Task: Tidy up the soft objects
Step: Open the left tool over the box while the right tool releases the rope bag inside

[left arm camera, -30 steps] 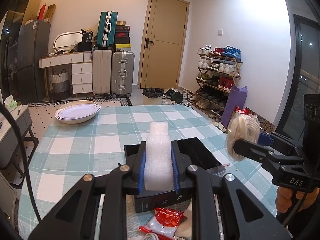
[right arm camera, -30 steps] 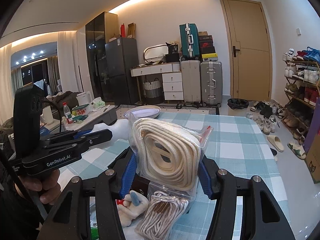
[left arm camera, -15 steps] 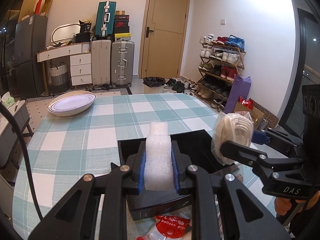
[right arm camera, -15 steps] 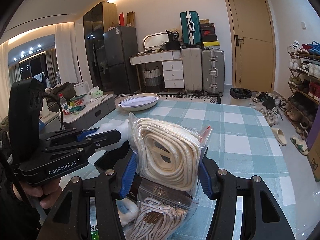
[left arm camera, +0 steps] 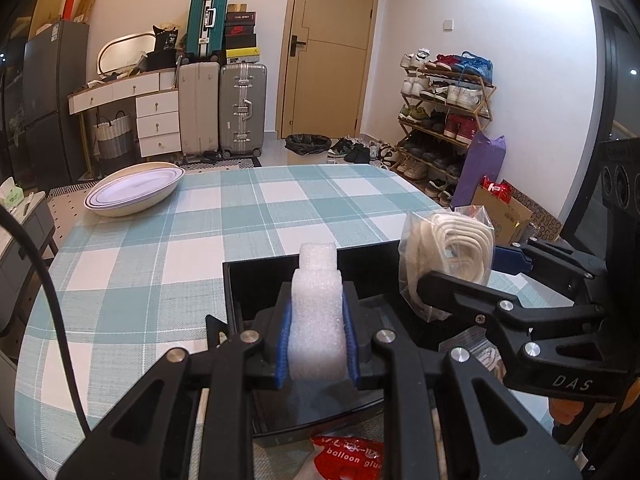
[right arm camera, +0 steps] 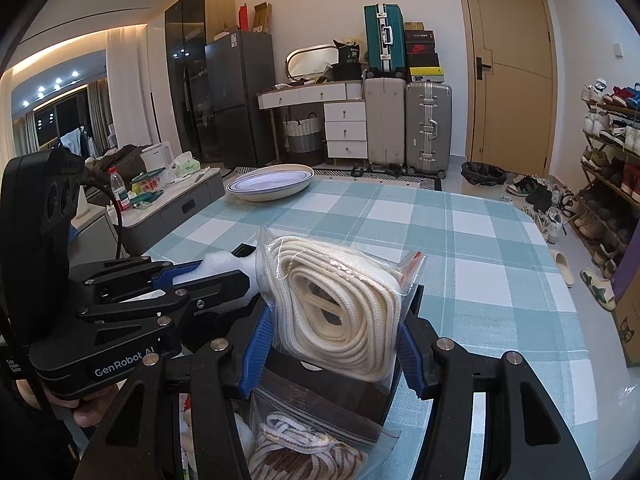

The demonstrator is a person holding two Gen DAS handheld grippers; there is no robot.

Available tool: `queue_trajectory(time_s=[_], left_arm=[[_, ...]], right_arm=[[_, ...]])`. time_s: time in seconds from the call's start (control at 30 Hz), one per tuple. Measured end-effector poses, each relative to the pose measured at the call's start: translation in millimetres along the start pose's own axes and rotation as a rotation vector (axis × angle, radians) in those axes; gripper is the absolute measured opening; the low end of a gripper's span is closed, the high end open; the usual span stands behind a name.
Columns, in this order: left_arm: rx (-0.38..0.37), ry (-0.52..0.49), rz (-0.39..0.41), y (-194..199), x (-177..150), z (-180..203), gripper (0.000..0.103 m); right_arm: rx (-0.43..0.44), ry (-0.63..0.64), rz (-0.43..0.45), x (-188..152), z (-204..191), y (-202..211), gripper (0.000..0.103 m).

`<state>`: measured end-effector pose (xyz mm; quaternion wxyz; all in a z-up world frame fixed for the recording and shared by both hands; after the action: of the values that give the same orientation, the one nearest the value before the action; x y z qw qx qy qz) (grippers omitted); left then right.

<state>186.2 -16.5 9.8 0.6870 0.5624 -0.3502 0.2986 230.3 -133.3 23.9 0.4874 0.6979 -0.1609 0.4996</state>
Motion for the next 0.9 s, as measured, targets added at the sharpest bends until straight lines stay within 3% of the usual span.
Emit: queue_trajectory(time_s=[0.4,0.47,0.5,0.57,0.73,0.8,0.83,0.87,0.9], left_arm=[[0.000,0.006,-0.032,-8.5,-0.8,-0.4,0.020],[-0.001,0.001,-0.031,-8.5,-0.4,0.1,0.023],[-0.005,0.000,-0.029,-7.9,-0.3,0.5,0.027],[0.006,0.003,-0.019,-5.2,-0.2,0.2,0.054],[0.013,-0.004,0.003,6.2,2.4,-1.9,0.060],[0.019,0.002,0.015,11.9,2.8,-4.1,0.078],[0.026,0.016,0.027,16.6,2.7,-6.3,0.093],[0.031,0.030,0.041,20.9,2.5,-8.8,0.100],[0.032,0.037,0.053,25.3,2.3,-10.7,0.101]], right_arm=[[-0.003,0.002,-0.035,-5.2,4.7,-19.0,0.056],[-0.004,0.001,-0.032,-5.7,5.7,-18.9,0.061],[-0.001,0.001,-0.028,-6.2,5.9,-18.0,0.062],[0.003,-0.005,-0.015,-6.7,7.4,-14.3,0.070],[0.019,-0.030,0.018,-9.5,14.0,3.3,0.086],[0.008,-0.032,0.023,-10.3,15.1,10.2,0.089],[0.002,-0.032,0.027,-10.8,15.6,13.6,0.092],[-0.003,-0.037,0.036,-11.4,16.4,18.1,0.093],[-0.002,-0.042,0.042,-12.2,16.9,21.8,0.094]])
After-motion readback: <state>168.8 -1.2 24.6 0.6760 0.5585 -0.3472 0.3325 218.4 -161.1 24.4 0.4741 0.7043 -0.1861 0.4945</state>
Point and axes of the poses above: each gripper's, at about its wrist camera, not at the fingertips, and y roughly against the way its jaws point, z to its right, x to its top, the point moved 2 cm from there along -y, roughly the way its jaws point
